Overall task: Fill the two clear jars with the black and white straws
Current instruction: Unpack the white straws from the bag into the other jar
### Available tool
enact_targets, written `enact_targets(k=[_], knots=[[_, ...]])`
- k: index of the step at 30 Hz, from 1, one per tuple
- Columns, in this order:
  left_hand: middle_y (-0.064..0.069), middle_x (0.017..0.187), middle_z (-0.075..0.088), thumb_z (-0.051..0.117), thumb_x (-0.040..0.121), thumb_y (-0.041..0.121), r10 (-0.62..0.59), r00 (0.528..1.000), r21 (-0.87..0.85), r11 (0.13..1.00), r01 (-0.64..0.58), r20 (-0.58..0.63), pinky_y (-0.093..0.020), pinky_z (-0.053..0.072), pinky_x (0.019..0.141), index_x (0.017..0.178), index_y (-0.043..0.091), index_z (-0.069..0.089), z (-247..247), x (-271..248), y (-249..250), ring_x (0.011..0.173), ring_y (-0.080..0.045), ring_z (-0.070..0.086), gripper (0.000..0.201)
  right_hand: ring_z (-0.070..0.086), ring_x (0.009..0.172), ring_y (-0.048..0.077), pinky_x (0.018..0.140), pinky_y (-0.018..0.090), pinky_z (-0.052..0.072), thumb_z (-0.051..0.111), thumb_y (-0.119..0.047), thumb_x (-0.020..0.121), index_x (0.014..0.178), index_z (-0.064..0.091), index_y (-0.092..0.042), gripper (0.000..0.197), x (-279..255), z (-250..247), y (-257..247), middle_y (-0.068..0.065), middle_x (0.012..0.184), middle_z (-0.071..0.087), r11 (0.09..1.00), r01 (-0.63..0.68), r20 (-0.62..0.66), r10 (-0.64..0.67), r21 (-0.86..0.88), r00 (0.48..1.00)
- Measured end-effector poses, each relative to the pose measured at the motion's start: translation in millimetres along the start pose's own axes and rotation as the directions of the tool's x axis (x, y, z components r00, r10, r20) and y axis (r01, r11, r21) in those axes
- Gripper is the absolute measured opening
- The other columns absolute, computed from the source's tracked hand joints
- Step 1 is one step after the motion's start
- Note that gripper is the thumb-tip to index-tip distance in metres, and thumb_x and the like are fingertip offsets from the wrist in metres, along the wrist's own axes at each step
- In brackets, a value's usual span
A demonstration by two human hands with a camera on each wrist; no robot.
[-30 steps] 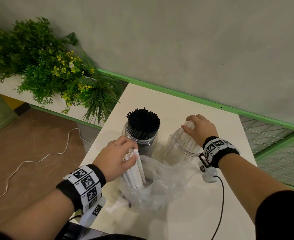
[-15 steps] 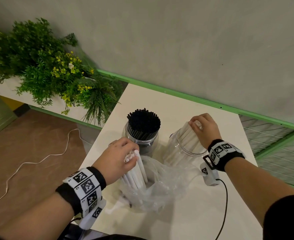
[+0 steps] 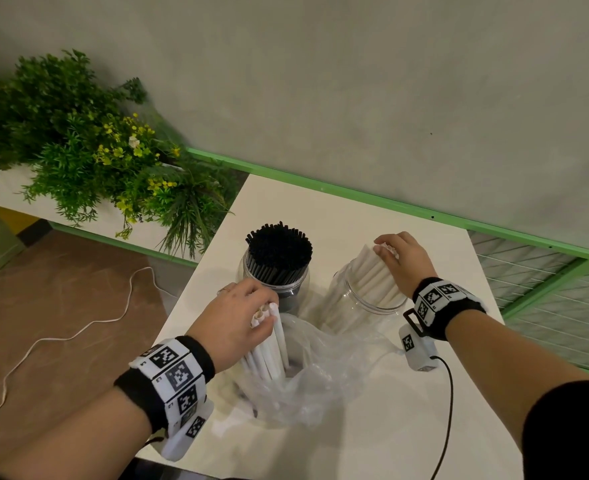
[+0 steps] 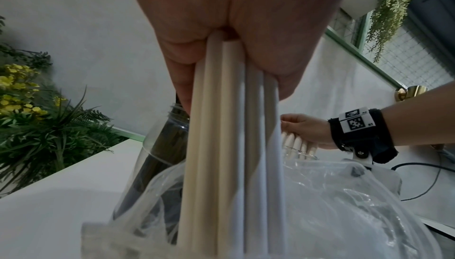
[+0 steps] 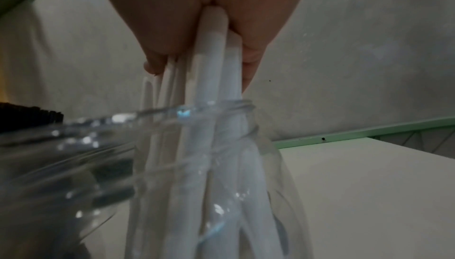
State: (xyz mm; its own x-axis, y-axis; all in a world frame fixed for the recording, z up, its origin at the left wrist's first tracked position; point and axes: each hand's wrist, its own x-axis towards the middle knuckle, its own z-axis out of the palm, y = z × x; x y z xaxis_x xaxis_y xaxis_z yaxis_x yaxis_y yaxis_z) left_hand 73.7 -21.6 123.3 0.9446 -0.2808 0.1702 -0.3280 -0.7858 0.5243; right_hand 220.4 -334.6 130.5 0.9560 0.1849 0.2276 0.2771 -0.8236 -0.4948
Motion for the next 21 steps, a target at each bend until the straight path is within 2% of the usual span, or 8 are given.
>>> enact_targets(k=[7, 10, 12, 14, 16, 19, 21], knots=[[0.011, 0.098, 0.052, 0.038, 0.081, 0.042, -0.004, 1.0, 0.004, 1.0, 0.004, 0.0, -0.023, 0.033, 0.079, 0.098, 0.026, 0.061, 0.5, 0.2, 0.4, 0.083, -0.013, 0.051, 0.032, 0.052, 0.107, 0.022, 0.088, 0.027, 0.037, 0.054, -0.04, 0.094, 0.122, 0.058, -0.02, 0.034, 4.8, 1.8, 5.4, -0.003, 0.107, 0.05, 0.997, -0.074, 0.061, 0.075, -0.016, 0.995], [0.01, 0.098, 0.053, 0.037, 0.08, 0.042, -0.002, 1.0, 0.002, 1.0, 0.002, 0.004, -0.021, 0.031, 0.078, 0.098, 0.026, 0.061, -0.5, 0.6, 1.3, 0.083, -0.014, 0.051, 0.034, 0.048, 0.113, 0.027, 0.098, 0.039, 0.041, 0.051, -0.046, 0.093, 0.127, 0.054, -0.022, 0.042, 3.7, -5.6, 2.3, 0.002, 0.115, 0.051, 0.996, -0.084, 0.049, 0.084, -0.001, 0.995], [0.011, 0.098, 0.053, 0.036, 0.08, 0.043, 0.001, 1.0, -0.008, 1.0, -0.001, 0.002, -0.014, 0.03, 0.076, 0.098, 0.025, 0.061, -1.1, 0.7, 1.6, 0.082, -0.012, 0.05, 0.035, 0.044, 0.116, 0.028, 0.1, 0.038, 0.037, 0.052, -0.046, 0.093, 0.132, 0.051, -0.021, 0.047, 2.3, -16.6, -5.4, 0.007, 0.121, 0.052, 0.998, -0.054, 0.027, 0.055, -0.041, 0.998], [0.011, 0.098, 0.053, 0.036, 0.081, 0.044, 0.001, 1.0, -0.019, 1.0, -0.001, -0.005, -0.009, 0.028, 0.077, 0.098, 0.025, 0.061, -1.2, 0.4, 1.7, 0.081, -0.01, 0.049, 0.036, 0.042, 0.116, 0.027, 0.097, 0.033, 0.032, 0.055, -0.042, 0.093, 0.134, 0.048, -0.019, 0.048, -0.6, -32.8, -18.1, 0.007, 0.122, 0.052, 0.996, 0.009, 0.012, -0.008, -0.091, 1.0], [0.011, 0.098, 0.052, 0.035, 0.082, 0.045, 0.001, 1.0, -0.018, 1.0, -0.001, -0.009, -0.01, 0.028, 0.077, 0.099, 0.025, 0.061, 0.0, 1.1, 2.0, 0.08, -0.009, 0.047, 0.036, 0.045, 0.112, 0.025, 0.093, 0.029, 0.034, 0.058, -0.037, 0.092, 0.131, 0.051, -0.018, 0.043, -8.6, -49.2, -36.7, 0.004, 0.117, 0.055, 0.991, 0.085, 0.008, -0.085, -0.103, 0.996], [0.012, 0.1, 0.051, 0.033, 0.08, 0.047, -0.018, 1.0, 0.001, 1.0, 0.018, -0.004, -0.019, 0.03, 0.079, 0.101, 0.026, 0.06, 2.8, 2.6, 1.7, 0.083, -0.009, 0.047, 0.039, 0.057, 0.094, 0.014, 0.083, 0.03, 0.048, 0.06, -0.031, 0.092, 0.119, 0.059, -0.02, 0.03, -35.4, -53.3, -77.1, -0.003, 0.103, 0.058, 0.984, 0.17, 0.04, -0.173, 0.055, 0.984], [0.012, 0.102, 0.051, 0.033, 0.079, 0.049, -0.049, 0.999, 0.0, 0.999, 0.049, -0.002, -0.024, 0.035, 0.08, 0.104, 0.028, 0.059, 4.7, 3.9, 1.1, 0.087, -0.012, 0.048, 0.042, 0.06, 0.089, 0.01, 0.079, 0.031, 0.052, 0.062, -0.032, 0.09, 0.12, 0.059, -0.022, 0.031, -58.0, -37.1, -101.2, -0.006, 0.101, 0.058, 0.969, 0.175, 0.134, -0.2, 0.176, 0.971]])
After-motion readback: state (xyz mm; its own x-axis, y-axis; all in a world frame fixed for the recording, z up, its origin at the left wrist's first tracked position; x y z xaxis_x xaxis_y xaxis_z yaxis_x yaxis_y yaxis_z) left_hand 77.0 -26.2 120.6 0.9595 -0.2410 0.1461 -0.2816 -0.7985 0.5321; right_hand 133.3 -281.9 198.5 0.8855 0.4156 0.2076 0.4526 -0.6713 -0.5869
